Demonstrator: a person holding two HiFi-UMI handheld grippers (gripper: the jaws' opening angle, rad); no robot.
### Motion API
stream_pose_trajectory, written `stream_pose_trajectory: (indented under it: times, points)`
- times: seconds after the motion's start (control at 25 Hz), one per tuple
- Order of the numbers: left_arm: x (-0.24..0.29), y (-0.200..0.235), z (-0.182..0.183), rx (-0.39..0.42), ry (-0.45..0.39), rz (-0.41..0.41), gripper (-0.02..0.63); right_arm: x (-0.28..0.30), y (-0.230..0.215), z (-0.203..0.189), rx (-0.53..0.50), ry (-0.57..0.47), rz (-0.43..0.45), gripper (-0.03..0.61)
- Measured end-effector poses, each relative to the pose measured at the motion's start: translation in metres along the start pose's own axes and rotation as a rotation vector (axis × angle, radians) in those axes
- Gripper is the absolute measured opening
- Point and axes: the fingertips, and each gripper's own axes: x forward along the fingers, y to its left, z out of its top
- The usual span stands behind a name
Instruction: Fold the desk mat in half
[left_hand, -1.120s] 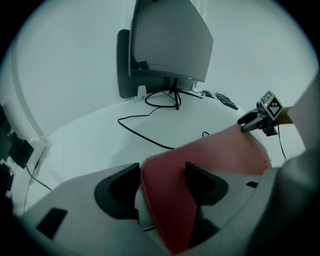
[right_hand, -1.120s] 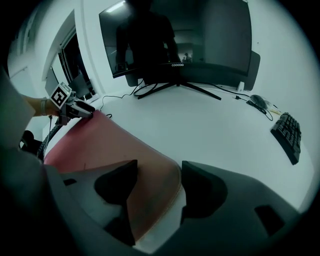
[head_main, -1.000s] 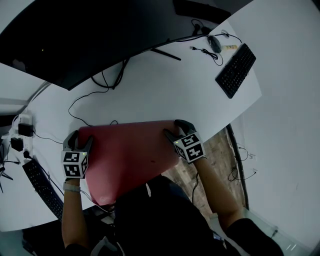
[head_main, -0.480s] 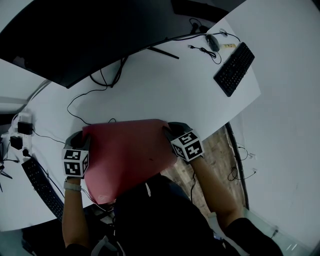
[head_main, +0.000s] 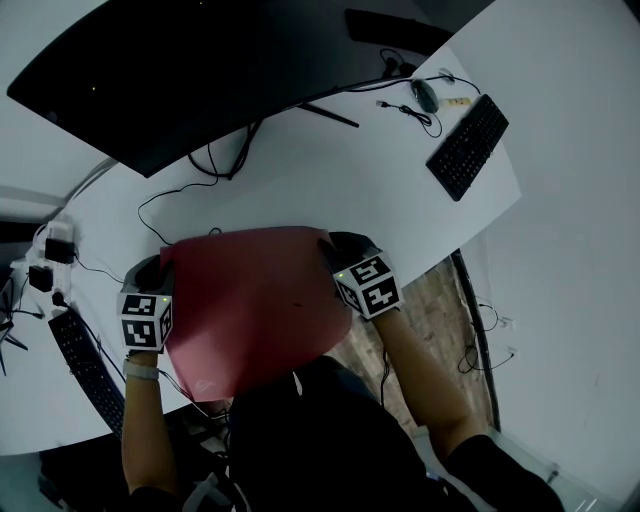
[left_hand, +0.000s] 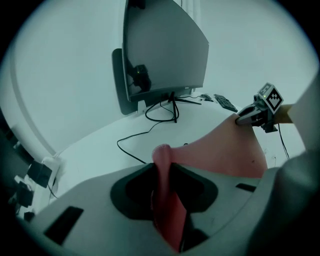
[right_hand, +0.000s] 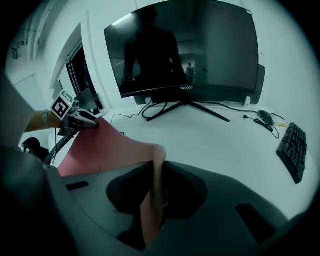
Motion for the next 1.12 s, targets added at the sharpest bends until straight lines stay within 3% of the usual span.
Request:
stream_pose_trajectory:
  times: [0.64,1.12]
  points:
    - [-0.011,0.063,0.072,-0.039,-0.134,0.098,0.1,0.035,-0.019,0.134,-0.117,-0.118,-0.039,0.071]
    - [-0.019,0.09,0.097,-0.044,-0.199,0.14,0.098,0.048,-0.014,0.184,-0.223,-0.156,-0.038,0.074]
